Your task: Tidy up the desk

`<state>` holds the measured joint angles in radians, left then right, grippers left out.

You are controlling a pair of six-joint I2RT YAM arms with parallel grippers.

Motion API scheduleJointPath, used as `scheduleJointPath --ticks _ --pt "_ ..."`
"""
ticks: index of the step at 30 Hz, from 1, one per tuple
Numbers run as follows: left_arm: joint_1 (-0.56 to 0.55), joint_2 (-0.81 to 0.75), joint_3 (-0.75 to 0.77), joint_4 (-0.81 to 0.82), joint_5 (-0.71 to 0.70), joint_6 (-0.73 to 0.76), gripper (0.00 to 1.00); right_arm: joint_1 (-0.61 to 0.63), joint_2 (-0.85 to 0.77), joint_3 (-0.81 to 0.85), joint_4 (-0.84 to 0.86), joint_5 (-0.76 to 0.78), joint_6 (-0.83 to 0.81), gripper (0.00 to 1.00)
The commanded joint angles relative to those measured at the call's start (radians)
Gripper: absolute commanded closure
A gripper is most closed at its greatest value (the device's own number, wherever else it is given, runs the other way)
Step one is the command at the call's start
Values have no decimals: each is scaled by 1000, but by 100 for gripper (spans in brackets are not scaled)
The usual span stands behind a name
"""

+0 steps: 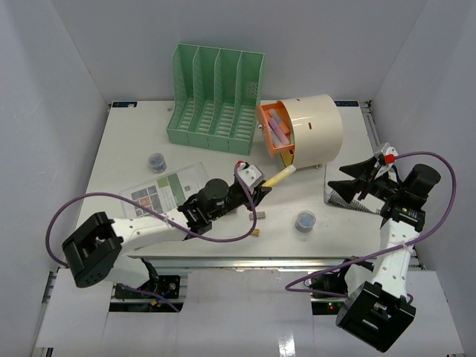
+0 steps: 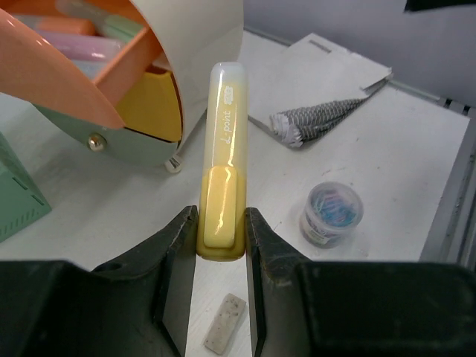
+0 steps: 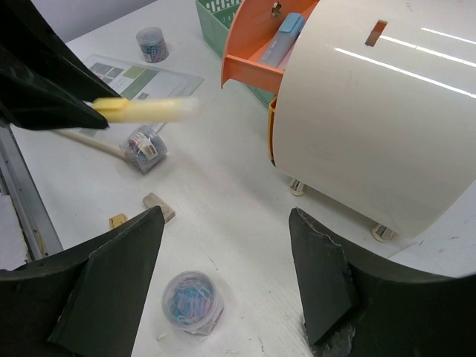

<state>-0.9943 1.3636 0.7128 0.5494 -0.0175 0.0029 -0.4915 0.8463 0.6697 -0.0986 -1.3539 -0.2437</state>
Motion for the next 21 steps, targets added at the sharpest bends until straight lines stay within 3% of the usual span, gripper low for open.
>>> scheduleJointPath --ticks 1,5,9,12,15,21 --pt "6 -114 66 -133 -51 -23 98 -4 -3 -1 16 -13 -11 26" --pt "53 -44 271 -268 -129 -101 100 -4 -3 -1 14 -7 -12 26" --pt "149 107 590 -537 -171 -320 100 -5 -6 -2 14 2 -12 26" --pt "155 190 696 -628 -245 -369 100 -5 -7 -1 11 6 -15 26" --pt "155 283 903 -794 -339 -469 100 -5 -9 -1 11 3 -14 26" --pt "155 403 1068 -936 -305 -538 100 -5 -13 -1 11 -1 -10 26"
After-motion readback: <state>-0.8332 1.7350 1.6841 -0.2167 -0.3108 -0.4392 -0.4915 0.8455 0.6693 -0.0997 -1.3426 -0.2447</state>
